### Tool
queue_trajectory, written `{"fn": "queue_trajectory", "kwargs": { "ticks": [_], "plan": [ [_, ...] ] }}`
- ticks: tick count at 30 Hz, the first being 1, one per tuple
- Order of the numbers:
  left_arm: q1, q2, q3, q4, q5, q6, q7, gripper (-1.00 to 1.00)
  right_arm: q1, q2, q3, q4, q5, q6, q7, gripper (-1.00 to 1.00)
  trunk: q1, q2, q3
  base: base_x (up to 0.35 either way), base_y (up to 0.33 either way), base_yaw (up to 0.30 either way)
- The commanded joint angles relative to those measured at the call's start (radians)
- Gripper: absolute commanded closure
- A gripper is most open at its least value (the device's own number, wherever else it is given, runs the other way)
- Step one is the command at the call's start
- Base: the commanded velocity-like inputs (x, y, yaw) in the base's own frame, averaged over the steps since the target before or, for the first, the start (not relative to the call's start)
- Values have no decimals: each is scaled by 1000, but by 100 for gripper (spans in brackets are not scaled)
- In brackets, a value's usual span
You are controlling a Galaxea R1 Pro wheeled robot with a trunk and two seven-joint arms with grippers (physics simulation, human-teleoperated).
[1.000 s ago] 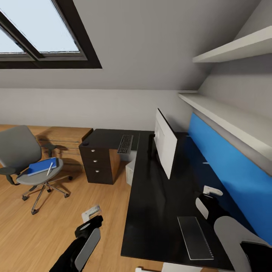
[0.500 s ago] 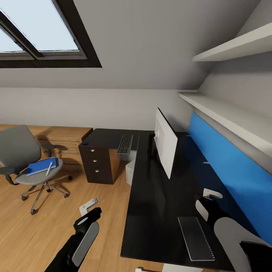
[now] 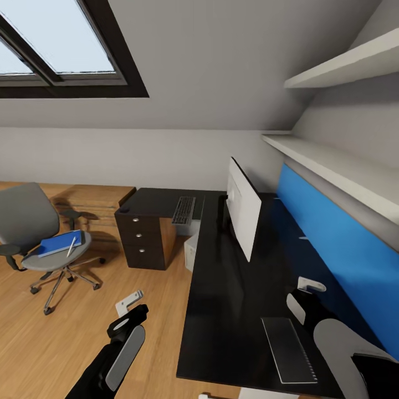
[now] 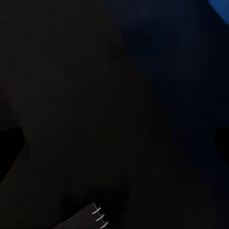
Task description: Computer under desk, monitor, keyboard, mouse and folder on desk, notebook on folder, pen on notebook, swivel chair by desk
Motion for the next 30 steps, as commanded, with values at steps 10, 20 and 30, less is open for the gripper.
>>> {"fn": "queue_trajectory", "kwargs": {
  "ticks": [10, 20, 30],
  "plan": [
    [-1, 0, -1, -2, 3, 5, 6, -100, 0, 0, 0, -3, -3, 27, -3, -100, 39, -72, -33, 0, 0, 0],
    [-1, 0, -1, -2, 3, 5, 6, -100, 0, 0, 0, -2, -3, 33, -2, -100, 77, -142, -65, 0, 0, 0],
    [-1, 0, -1, -2, 3, 5, 6, -100, 0, 0, 0, -2, -3, 35, -2, -100, 115, -212, -96, 0, 0, 0]
  ]
}}
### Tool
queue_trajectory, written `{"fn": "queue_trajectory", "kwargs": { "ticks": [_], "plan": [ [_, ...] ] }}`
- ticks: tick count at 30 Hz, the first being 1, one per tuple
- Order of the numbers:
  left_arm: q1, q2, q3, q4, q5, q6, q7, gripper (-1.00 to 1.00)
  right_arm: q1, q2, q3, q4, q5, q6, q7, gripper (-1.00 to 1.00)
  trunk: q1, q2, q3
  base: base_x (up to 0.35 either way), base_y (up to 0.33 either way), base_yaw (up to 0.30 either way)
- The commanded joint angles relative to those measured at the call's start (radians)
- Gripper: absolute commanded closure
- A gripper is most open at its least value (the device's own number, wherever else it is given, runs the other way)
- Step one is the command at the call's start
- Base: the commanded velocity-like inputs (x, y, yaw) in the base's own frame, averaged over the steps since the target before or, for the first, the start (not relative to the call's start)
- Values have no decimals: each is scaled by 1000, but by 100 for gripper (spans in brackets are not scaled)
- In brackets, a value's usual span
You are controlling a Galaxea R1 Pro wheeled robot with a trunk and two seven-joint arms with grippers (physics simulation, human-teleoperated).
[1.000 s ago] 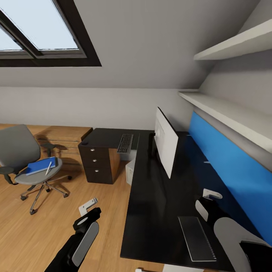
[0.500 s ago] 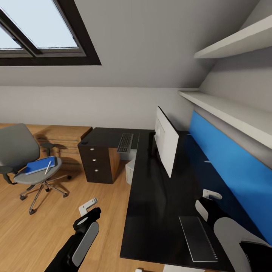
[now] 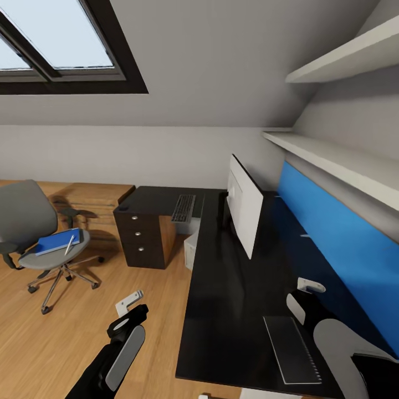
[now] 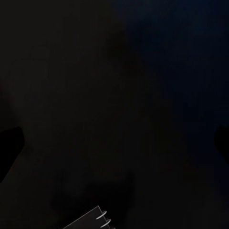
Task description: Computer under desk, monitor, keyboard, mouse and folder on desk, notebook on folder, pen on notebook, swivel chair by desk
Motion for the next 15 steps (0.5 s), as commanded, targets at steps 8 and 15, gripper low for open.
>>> {"fn": "queue_trajectory", "kwargs": {
  "ticks": [8, 15],
  "plan": [
    [-1, 0, -1, -1, 3, 5, 6, -100, 0, 2, 9, -2, -5, 5, -3, -100, 31, -57, -27, 0, 0, 0],
    [-1, 0, -1, -1, 3, 5, 7, -100, 0, 2, 30, -2, -5, 5, -4, -100, 58, -106, -49, 0, 0, 0]
  ]
}}
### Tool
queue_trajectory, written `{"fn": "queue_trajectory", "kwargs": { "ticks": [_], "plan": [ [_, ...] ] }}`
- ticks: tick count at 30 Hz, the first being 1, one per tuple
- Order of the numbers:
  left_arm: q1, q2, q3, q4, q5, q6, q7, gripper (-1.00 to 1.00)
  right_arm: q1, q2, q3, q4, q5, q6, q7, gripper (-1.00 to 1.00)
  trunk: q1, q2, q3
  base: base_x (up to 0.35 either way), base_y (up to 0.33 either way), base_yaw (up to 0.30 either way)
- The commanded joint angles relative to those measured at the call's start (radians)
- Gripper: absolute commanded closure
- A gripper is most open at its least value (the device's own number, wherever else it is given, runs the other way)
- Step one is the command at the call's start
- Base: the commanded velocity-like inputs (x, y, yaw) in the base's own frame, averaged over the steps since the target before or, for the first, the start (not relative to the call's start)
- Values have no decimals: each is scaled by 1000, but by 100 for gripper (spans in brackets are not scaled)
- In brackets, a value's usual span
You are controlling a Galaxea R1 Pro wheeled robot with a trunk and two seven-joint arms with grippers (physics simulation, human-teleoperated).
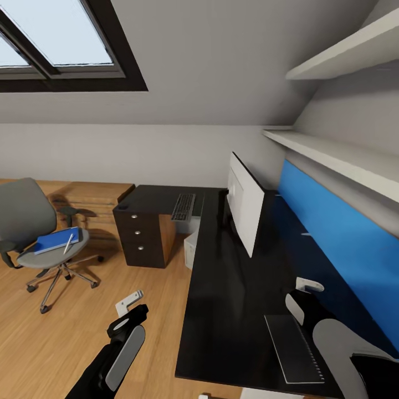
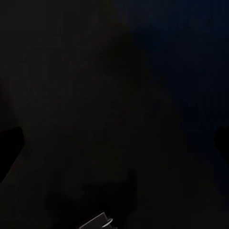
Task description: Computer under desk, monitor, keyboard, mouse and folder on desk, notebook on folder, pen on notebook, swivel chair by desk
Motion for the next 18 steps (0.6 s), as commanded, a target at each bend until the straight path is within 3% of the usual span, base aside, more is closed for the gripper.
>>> {"fn": "queue_trajectory", "kwargs": {
  "ticks": [1, 18],
  "plan": [
    [-1, 0, -1, -1, 3, 5, 6, -100, 0, 0, 0, -2, -3, 6, -3, -100, 4, -8, -5, 0, 0, 0],
    [-1, 0, -1, -1, 3, 5, 6, -100, 0, -1, 5, -2, -2, 6, -3, -100, 69, -127, -58, 0, 0, 0]
  ]
}}
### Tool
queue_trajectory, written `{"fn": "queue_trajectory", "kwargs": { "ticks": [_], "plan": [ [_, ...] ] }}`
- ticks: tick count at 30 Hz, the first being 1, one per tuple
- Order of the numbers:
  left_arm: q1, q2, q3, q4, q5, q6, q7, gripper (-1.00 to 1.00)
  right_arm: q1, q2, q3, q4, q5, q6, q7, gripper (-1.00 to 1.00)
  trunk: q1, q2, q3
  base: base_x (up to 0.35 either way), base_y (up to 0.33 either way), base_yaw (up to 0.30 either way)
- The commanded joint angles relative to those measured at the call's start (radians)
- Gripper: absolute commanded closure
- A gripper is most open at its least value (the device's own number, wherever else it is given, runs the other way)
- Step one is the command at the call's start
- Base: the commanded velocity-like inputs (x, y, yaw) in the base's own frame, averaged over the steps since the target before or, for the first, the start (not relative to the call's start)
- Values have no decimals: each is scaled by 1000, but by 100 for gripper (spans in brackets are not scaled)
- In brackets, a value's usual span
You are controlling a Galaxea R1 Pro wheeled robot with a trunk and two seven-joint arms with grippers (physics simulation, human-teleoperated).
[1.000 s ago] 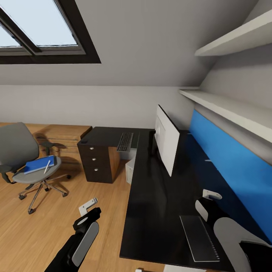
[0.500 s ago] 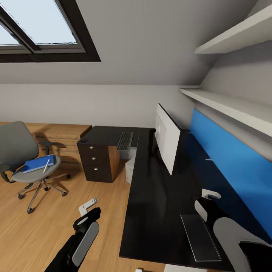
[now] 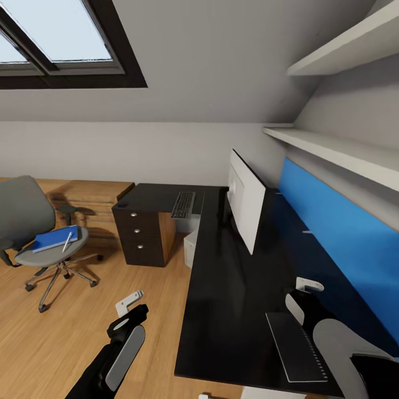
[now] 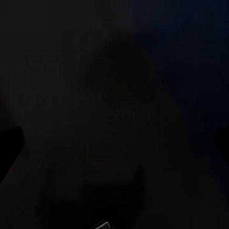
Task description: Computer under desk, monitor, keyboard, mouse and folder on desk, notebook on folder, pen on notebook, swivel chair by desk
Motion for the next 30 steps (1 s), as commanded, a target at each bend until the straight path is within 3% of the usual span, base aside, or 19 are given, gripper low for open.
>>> {"fn": "queue_trajectory", "kwargs": {
  "ticks": [1, 30],
  "plan": [
    [-1, 0, -1, -1, 3, 5, 6, -100, 0, 0, -2, -2, -2, 6, -3, -100, 4, -8, -4, 0, 0, 0],
    [-1, 0, -1, -1, 3, 4, 6, -100, 0, 2, 8, -5, -3, -4, -1, -100, 115, -211, -95, 0, 0, 0]
  ]
}}
